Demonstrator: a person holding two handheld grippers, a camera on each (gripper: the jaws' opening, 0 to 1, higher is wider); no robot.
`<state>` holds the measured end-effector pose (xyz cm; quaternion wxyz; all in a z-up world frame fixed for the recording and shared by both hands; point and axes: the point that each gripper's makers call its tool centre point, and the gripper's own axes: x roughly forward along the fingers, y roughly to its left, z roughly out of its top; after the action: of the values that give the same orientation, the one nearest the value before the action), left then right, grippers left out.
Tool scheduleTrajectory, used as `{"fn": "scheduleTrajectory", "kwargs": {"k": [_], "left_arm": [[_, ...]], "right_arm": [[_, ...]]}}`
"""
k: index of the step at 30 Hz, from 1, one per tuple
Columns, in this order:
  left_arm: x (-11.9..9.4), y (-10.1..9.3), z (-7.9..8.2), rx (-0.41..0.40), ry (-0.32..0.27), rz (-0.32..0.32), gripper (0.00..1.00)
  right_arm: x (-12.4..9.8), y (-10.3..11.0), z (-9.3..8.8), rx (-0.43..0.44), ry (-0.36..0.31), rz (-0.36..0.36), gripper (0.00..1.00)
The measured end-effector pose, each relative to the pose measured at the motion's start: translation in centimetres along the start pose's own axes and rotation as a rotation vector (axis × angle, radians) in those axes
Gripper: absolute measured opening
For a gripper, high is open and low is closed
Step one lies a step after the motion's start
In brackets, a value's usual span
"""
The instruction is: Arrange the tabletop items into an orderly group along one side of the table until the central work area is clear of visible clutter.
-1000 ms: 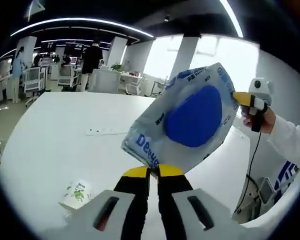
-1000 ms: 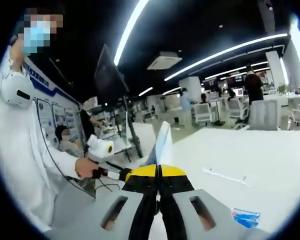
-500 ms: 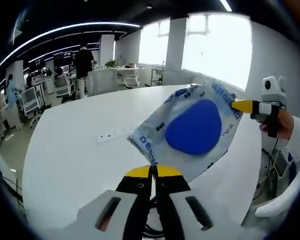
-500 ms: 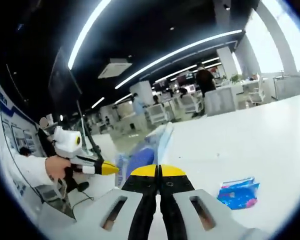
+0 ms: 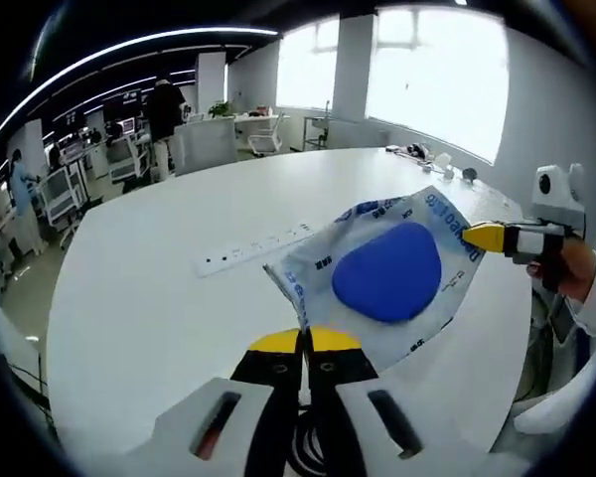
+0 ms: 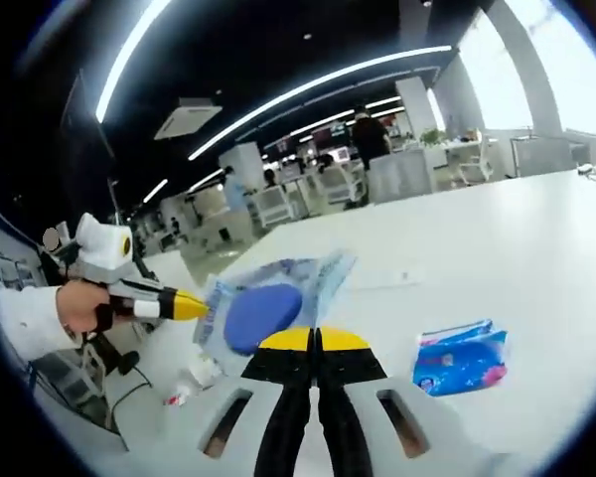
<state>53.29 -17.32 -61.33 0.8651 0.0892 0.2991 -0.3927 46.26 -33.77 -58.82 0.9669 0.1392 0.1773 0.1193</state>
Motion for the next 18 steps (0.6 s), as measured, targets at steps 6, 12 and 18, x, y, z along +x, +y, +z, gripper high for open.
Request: {"fn": "scheduleTrajectory", "kwargs": {"k": [6,12,18], "left_arm": [[2.1,0.4,-0.9,0.013,0.038,-0.005,0.0],[4.4,0.9,-2.0,-0.002,0.075,-0.018,0.0],[6.8,1.7,-3.4,-0.007,0.115,-0.022,0.0]], "right_arm": [[1.9,-1.9,-1.8,-0.076,0.08,-0.053,0.0],[4.0,-4.3,-4.1,-0.12,0.177,-0.096,0.0],[6.2,-5.5,-6.3,-0.177,0.248,-0.115,0.0]]}}
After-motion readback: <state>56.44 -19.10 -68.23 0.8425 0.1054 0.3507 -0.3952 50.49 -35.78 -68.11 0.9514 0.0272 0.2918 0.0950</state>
